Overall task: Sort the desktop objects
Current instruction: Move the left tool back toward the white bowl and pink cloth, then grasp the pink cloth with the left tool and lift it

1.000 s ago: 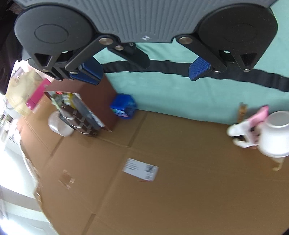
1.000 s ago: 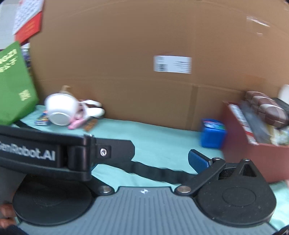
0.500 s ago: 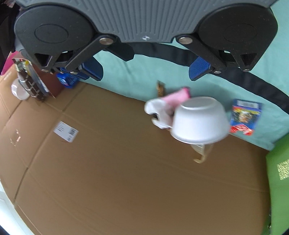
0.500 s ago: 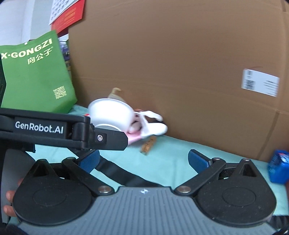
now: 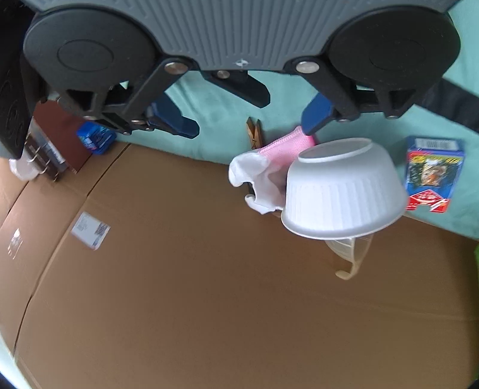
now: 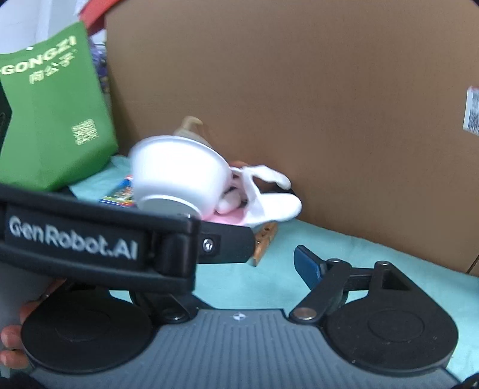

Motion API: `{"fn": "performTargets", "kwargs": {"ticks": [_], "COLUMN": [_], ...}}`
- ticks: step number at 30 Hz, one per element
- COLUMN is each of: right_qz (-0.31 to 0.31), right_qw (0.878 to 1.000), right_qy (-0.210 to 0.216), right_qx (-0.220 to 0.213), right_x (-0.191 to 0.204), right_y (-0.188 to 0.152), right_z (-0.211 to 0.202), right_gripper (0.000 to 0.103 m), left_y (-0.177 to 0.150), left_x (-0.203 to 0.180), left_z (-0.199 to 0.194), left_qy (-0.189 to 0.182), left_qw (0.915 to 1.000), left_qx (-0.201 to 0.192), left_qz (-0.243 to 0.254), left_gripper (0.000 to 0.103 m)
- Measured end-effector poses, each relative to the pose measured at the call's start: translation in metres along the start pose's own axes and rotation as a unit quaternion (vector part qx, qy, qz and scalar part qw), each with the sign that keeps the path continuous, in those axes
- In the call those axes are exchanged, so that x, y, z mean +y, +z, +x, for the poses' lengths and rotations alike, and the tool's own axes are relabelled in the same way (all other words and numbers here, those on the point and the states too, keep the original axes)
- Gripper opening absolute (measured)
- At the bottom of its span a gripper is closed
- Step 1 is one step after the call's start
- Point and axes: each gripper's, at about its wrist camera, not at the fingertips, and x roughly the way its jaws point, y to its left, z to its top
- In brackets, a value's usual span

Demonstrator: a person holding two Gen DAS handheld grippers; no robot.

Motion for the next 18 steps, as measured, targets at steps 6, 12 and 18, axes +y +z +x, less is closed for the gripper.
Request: {"fn": "performTargets", "kwargs": {"ticks": [6,12,18], "right_qz": [0.035,0.056,0.047], "right_qw": [0.999,0.998,0.998], "right_qy": [-0.002,0.003,0.007], "right_qx": [0.016,0.033,0.031], "right_x": [-0.017,-0.022,-0.017], "right_y": [-0.001,0.0,0.001], "right_z": [0.022,0.039,0.04], "right_gripper": [0.067,0.05,0.037], "left_y": [0.002,0.001,0.003], "left_x": [0.005,0.015,0.023], "left_z": [0.02,0.03,0.035], "left_qy": [0.014,0.023,0.028], "left_qw": [0.9999,0.9995,0.999], "left_qx": [-0.003,0.005,0.002], "left_qz": [0.005,-0.019,-0.033], "left_gripper": [0.073,0.055,0.036]}}
